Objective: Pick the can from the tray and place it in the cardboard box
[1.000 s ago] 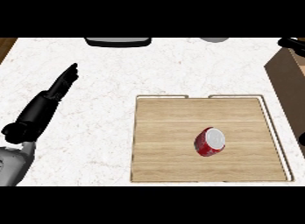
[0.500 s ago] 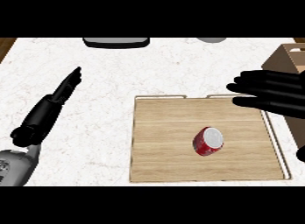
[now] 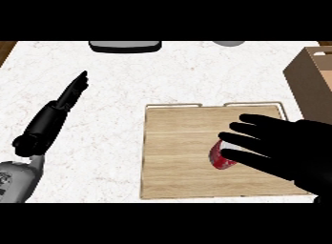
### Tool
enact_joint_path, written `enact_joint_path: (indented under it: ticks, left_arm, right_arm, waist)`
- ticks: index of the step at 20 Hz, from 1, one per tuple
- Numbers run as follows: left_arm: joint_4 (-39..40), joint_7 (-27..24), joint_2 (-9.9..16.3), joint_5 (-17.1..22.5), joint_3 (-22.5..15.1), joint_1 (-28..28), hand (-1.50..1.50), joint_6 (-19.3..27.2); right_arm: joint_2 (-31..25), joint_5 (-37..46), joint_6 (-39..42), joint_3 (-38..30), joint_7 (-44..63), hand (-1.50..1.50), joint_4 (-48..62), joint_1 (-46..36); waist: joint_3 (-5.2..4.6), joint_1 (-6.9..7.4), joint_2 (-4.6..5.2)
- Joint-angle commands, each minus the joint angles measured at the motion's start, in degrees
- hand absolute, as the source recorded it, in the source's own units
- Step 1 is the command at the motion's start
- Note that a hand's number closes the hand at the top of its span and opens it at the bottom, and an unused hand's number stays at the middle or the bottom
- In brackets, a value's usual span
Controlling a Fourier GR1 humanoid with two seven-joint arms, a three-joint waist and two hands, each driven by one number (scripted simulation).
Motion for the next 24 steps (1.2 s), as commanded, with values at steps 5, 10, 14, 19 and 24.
enact_joint_path:
  ticks: [5,10,14,19,24]
  left_arm:
    - [-2.48,1.39,-2.65,-2.74,1.53,0.79,0.0,-1.66]
    - [-1.92,1.98,-4.8,-4.83,2.72,0.74,0.0,-1.45]
    - [5.65,1.07,-6.36,-5.64,4.41,-5.68,0.0,-3.15]
    - [-1.98,3.05,-6.59,-6.5,5.2,-0.27,0.0,-4.55]
    - [1.95,-0.41,-6.39,-6.84,7.97,-1.09,0.0,-7.28]
  right_arm:
    - [6.68,5.21,6.9,2.46,7.57,-1.5,-3.68,3.65]
    - [7.77,13.69,4.67,2.24,3.99,-1.5,-3.1,5.24]
    - [13.2,19.3,3.0,6.98,6.74,-1.5,-1.77,5.28]
    - [18.09,25.39,2.99,9.84,7.15,-1.5,-0.14,5.45]
    - [16.13,31.03,1.2,9.25,3.58,-1.5,0.58,7.99]
  waist:
    - [0.04,0.3,0.1]
    - [0.06,0.26,0.11]
    - [0.05,-0.01,0.21]
    - [0.05,0.36,0.11]
    - [0.05,0.07,0.13]
